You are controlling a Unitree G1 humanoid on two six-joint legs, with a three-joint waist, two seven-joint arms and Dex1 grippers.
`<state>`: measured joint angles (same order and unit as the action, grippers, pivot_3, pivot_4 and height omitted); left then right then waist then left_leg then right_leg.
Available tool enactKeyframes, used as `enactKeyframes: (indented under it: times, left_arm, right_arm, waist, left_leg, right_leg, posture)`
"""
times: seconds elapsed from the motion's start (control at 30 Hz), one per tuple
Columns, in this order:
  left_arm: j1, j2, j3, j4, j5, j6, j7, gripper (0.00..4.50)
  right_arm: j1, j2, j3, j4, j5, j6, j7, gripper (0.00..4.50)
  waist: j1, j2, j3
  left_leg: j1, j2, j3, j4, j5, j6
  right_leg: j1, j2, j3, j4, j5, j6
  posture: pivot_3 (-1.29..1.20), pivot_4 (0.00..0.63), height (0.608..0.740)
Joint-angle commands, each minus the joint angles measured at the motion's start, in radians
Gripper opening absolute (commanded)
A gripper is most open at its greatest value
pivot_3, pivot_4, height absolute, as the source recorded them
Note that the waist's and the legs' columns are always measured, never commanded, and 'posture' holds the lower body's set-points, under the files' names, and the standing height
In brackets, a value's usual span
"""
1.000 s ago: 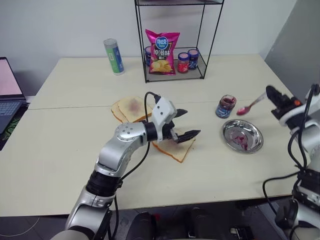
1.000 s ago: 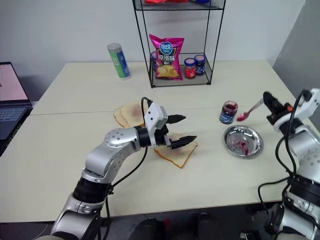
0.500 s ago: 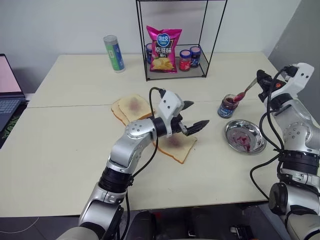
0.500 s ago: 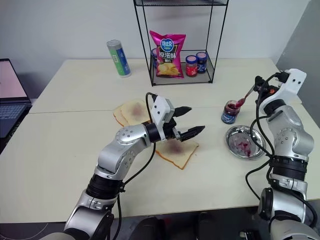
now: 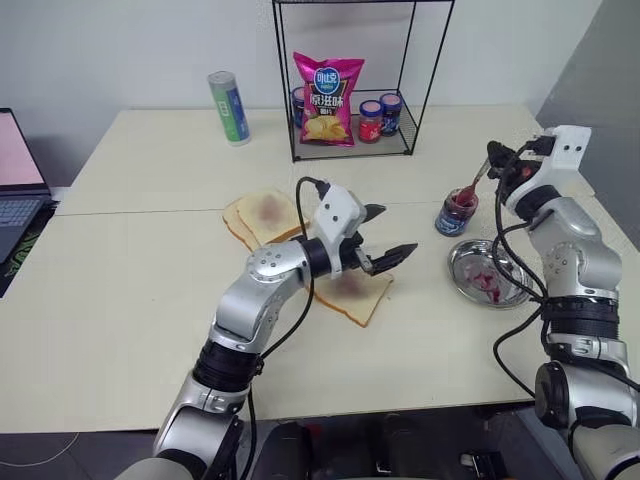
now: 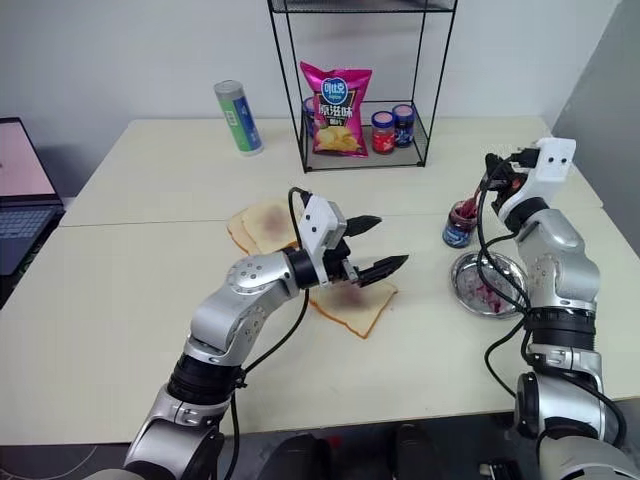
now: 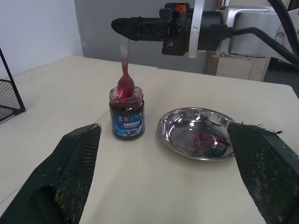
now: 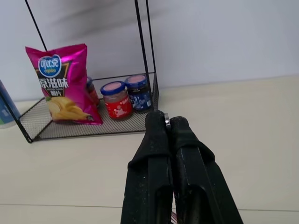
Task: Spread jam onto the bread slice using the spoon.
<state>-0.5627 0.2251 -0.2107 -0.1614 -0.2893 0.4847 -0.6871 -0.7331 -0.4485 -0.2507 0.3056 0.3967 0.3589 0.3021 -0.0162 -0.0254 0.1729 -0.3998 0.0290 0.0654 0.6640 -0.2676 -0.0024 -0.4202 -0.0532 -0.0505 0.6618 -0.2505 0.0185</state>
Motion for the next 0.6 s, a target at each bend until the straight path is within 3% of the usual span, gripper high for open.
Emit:
enactKeyframes:
  times: [0.03,0.33,0.6]
  left_arm:
    - [-0.001,0.001,0.004,-0.06,-0.006,0.001,0.012,4.5]
    - [0.002,0.012,0.014,-0.071,-0.007,0.009,0.028,4.5]
    - [0.006,0.022,0.015,-0.073,-0.002,0.001,0.033,4.5]
  right_arm:
    - [-0.008,0.004,0.007,0.006,-0.044,-0.07,0.007,0.03]
    - [-0.003,0.013,0.021,0.062,-0.104,-0.131,0.017,0.03]
    - [-0.015,0.054,-0.023,0.073,-0.044,-0.068,0.005,0.03]
  waist:
    - [0.0,0.0,0.0]
    - [0.001,0.0,0.0]
    - [0.001,0.0,0.0]
  left_leg:
    - [0.0,0.0,0.0,0.0,0.0,0.0]
    - [0.0,0.0,0.0,0.0,0.0,0.0]
    - [0.0,0.0,0.0,0.001,0.001,-0.002]
  right_leg:
    - [0.0,0.0,0.0,0.0,0.0,0.0]
    - [0.0,0.0,0.0,0.001,0.0,0.0]
    - [0.0,0.0,0.0,0.001,0.0,0.0]
  posture:
    - [0.0,0.15,0.74]
    - [0.0,0.15,0.74]
    - [0.0,0.15,0.74]
